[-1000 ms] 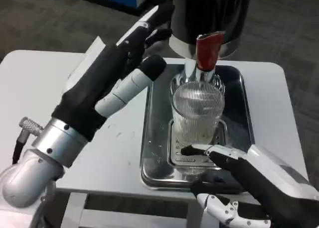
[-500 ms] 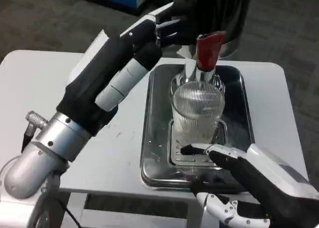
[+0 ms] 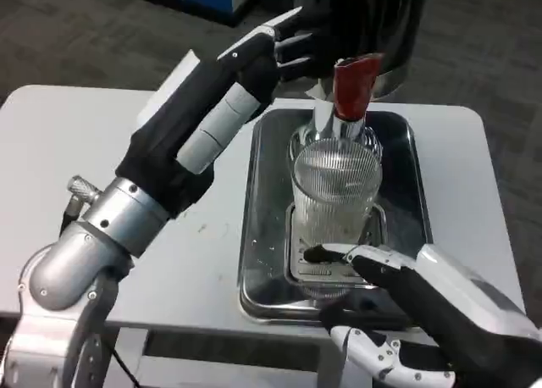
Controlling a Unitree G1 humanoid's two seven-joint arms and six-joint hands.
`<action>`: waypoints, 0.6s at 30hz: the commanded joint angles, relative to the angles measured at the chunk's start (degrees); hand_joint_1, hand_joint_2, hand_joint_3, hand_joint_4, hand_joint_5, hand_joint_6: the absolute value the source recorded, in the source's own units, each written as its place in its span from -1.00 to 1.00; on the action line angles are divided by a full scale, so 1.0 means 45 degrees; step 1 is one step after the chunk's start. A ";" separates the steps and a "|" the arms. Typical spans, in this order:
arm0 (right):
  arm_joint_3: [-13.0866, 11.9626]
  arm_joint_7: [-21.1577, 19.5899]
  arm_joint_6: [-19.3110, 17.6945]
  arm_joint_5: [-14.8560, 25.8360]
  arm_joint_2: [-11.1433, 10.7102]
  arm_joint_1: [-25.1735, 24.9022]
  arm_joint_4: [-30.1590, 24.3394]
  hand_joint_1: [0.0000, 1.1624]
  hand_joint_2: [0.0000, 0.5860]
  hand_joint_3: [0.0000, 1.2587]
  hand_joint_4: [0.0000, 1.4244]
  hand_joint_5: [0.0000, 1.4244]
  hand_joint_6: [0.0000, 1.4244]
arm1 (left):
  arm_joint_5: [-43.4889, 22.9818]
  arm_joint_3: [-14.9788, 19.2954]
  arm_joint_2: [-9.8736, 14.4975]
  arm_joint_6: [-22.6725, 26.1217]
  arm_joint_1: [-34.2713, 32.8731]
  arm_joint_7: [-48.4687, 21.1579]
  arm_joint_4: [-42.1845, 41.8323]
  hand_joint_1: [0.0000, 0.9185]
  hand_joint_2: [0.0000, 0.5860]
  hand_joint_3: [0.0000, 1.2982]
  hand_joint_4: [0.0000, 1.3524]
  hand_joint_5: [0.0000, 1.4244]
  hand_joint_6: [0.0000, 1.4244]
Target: Grasp the cup under the faucet to collect the drink, then remove the cup.
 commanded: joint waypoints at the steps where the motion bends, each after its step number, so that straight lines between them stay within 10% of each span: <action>1: 0.0069 -0.0119 0.0069 -0.0004 -0.0009 0.0004 0.0075 -0.36 0.63 -0.66 -0.77 -0.84 -0.93 | -0.0006 -0.0105 -0.0129 -0.0236 -0.0241 -0.0232 0.0130 -0.80 -0.81 -0.72 -0.71 -0.66 -0.72; 18: 0.0154 -0.0151 0.0138 -0.0045 0.0051 -0.0148 0.0169 -0.36 0.63 -0.66 -0.77 -0.83 -0.93 | 0.1796 -0.0987 0.0725 -0.1844 -0.0718 -0.1109 0.0282 -0.92 -0.82 -0.61 -0.67 -0.64 -0.71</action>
